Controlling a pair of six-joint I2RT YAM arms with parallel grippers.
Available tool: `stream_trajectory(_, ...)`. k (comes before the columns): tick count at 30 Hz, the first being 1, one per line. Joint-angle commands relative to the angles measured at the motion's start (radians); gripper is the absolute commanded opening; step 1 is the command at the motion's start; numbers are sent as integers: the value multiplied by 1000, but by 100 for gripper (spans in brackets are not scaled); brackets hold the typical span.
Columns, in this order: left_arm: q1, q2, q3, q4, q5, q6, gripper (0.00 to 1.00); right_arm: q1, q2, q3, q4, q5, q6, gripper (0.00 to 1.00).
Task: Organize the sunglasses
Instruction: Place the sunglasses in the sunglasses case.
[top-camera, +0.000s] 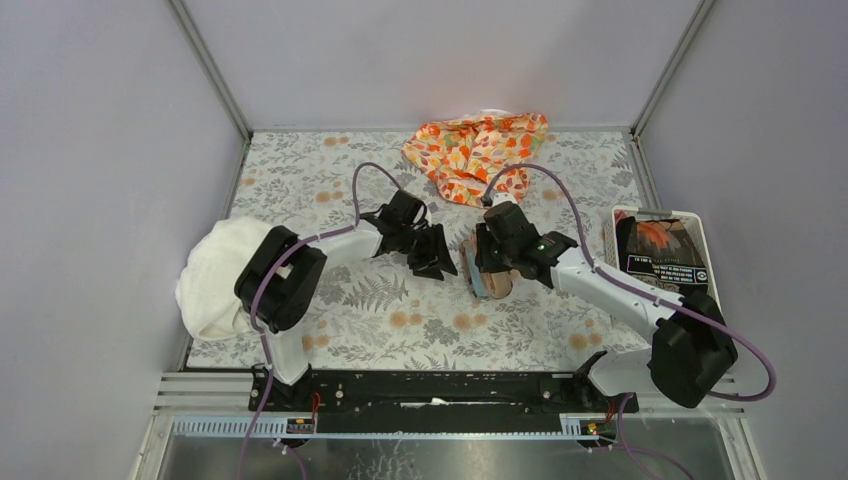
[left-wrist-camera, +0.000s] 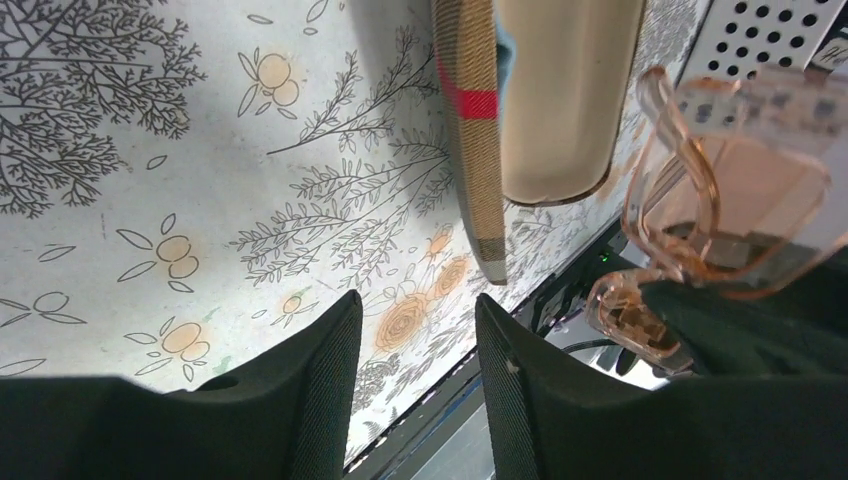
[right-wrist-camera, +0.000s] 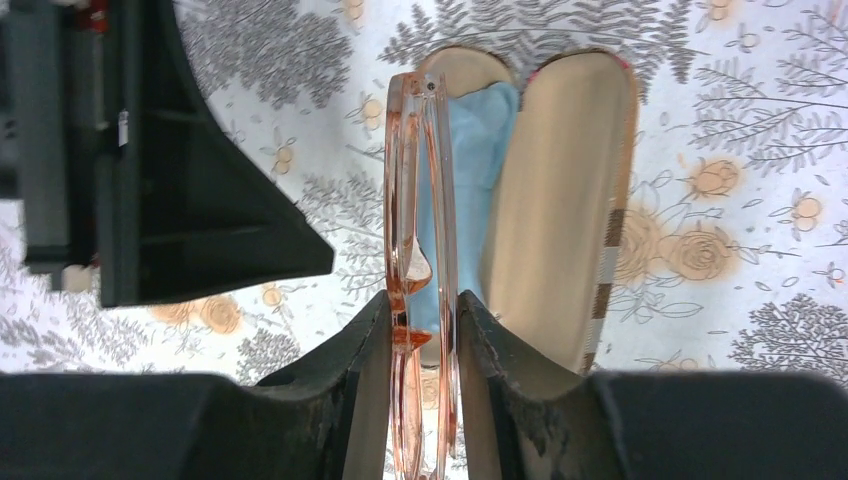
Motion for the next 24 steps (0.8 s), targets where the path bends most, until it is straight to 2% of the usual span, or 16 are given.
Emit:
stream_trajectory(1, 6, -14, -2, 41, -41, -45, 51, -47, 26, 25, 21, -2, 2, 33)
stream_trajectory(12, -4, 13, 4, 152, -68, -148, 50, -74, 118, -6, 146, -112, 46, 32)
stream_trajectory(24, -6, 56, 8, 157, -48, -148, 50, -75, 113, -48, 182, -93, 63, 31)
